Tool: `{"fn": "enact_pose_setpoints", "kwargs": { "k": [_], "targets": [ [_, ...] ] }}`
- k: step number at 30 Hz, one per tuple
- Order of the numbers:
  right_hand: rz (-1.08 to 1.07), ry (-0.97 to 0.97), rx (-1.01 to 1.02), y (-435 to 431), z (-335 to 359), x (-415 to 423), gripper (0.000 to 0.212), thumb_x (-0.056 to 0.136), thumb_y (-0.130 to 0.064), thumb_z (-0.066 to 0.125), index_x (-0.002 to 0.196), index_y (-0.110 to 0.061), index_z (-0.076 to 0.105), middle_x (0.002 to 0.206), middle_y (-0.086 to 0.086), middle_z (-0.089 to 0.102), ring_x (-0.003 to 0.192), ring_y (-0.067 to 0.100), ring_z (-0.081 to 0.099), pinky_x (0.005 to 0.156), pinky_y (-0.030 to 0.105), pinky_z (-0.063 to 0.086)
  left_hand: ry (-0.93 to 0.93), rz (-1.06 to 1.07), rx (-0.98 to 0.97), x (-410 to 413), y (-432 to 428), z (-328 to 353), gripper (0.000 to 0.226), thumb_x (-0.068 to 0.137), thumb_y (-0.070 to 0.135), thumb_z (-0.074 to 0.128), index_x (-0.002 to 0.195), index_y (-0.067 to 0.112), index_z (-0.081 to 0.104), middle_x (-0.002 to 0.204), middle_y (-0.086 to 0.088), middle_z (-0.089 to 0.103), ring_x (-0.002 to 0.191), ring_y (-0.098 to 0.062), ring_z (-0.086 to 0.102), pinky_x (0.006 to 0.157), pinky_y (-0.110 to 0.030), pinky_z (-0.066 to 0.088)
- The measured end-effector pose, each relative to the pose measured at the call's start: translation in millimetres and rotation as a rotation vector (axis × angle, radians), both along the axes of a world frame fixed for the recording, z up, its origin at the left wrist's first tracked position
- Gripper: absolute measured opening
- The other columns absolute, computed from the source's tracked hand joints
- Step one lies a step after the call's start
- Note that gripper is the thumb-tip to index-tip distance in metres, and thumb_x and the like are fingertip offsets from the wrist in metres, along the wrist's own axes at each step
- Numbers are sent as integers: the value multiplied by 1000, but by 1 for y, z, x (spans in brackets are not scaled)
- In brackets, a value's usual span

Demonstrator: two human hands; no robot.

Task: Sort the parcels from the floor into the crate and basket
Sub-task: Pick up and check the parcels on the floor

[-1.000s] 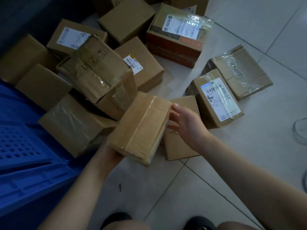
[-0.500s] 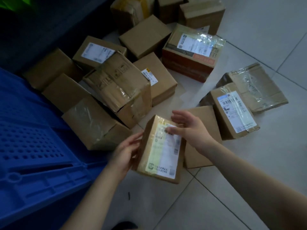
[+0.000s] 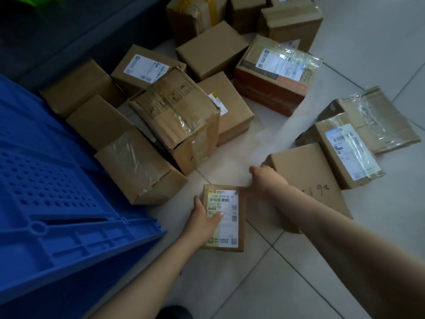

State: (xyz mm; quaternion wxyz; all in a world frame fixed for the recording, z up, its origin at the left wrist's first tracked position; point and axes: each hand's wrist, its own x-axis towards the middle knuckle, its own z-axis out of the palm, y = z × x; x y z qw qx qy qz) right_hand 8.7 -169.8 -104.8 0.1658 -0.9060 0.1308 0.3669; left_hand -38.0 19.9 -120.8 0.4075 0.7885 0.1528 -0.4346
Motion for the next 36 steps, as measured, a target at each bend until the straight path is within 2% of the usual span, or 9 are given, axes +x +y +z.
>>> {"fn": "enact_pose_setpoints", "kwargs": {
  "k": [3, 6, 8, 12, 19, 23, 26, 30, 36],
  "targets": [
    [-109, 39, -47, -12, 13, -2, 67, 78, -60, 64, 125, -15, 52, 123, 10, 57, 115, 30, 54, 97, 41, 46, -240, -124, 168, 12, -9, 42, 58, 91, 28, 59, 139, 10, 33, 124, -6, 52, 97, -15, 60, 61, -18, 50],
    [-226, -177, 91, -3, 33, 12, 57, 87, -47, 60, 131, -13, 50, 125, 9, 58, 114, 27, 55, 89, 32, 46, -780, 188, 48, 32, -14, 102, 25, 89, 17, 57, 114, 13, 54, 112, 0, 56, 85, -3, 57, 61, -12, 48],
    [-373, -441, 333, 13, 49, 32, 51, 90, -38, 58, 136, -19, 46, 130, 5, 56, 118, 22, 54, 90, 28, 43, -998, 411, -12, 54, -13, 124, 42, 86, 7, 56, 126, 11, 43, 132, -4, 40, 106, -5, 52, 82, -9, 47],
    [-595, -456, 902, 51, 78, 68, 79, 85, -49, 63, 150, -27, 24, 151, 2, 33, 135, 20, 35, 104, 32, 36, -601, 557, -209, 98, -11, 134, 75, 82, 8, 56, 149, 14, 23, 144, -7, 44, 128, -16, 47, 106, -37, 43],
    [-395, -355, 518, 7, 60, 45, 137, 56, -66, 77, 150, -29, -14, 156, 10, -2, 146, 28, 4, 120, 41, 10, -321, 584, -493, 79, -23, 149, 80, 78, -24, 26, 149, 14, 22, 145, -20, 40, 127, -33, 48, 97, -43, 48],
    [-552, -266, 509, -23, 53, 16, 136, 48, -73, 75, 153, -21, 5, 156, 8, 13, 142, 28, 20, 117, 40, 21, -105, 471, -637, 77, -46, 153, 78, 81, -22, 25, 150, 11, 16, 141, -25, 43, 120, -38, 54, 86, -44, 51],
    [-789, -169, 641, -37, 44, -9, 107, 36, -74, 66, 128, -22, 47, 125, 4, 51, 108, 20, 52, 88, 40, 45, -91, 320, -573, 81, -56, 151, 63, 85, -16, 30, 143, 9, 33, 124, -20, 56, 106, -30, 63, 89, -45, 52],
    [-1042, -35, 817, -60, 24, -50, 57, 55, -62, 53, 92, -19, 59, 75, 2, 58, 72, 21, 52, 74, 33, 36, -561, 134, -25, 86, -47, 111, 41, 90, 6, 47, 130, 17, 49, 127, -6, 52, 113, -20, 54, 95, -35, 47],
    [-1364, -389, 868, -56, -7, -75, 19, 95, -4, 50, 110, 3, 58, 93, 4, 57, 75, -2, 62, 68, 6, 43, -286, -451, 358, 54, -23, 43, 114, 67, 61, 72, 150, 21, 6, 146, -15, 26, 132, -36, 34, 104, -46, 39]
  ]
}}
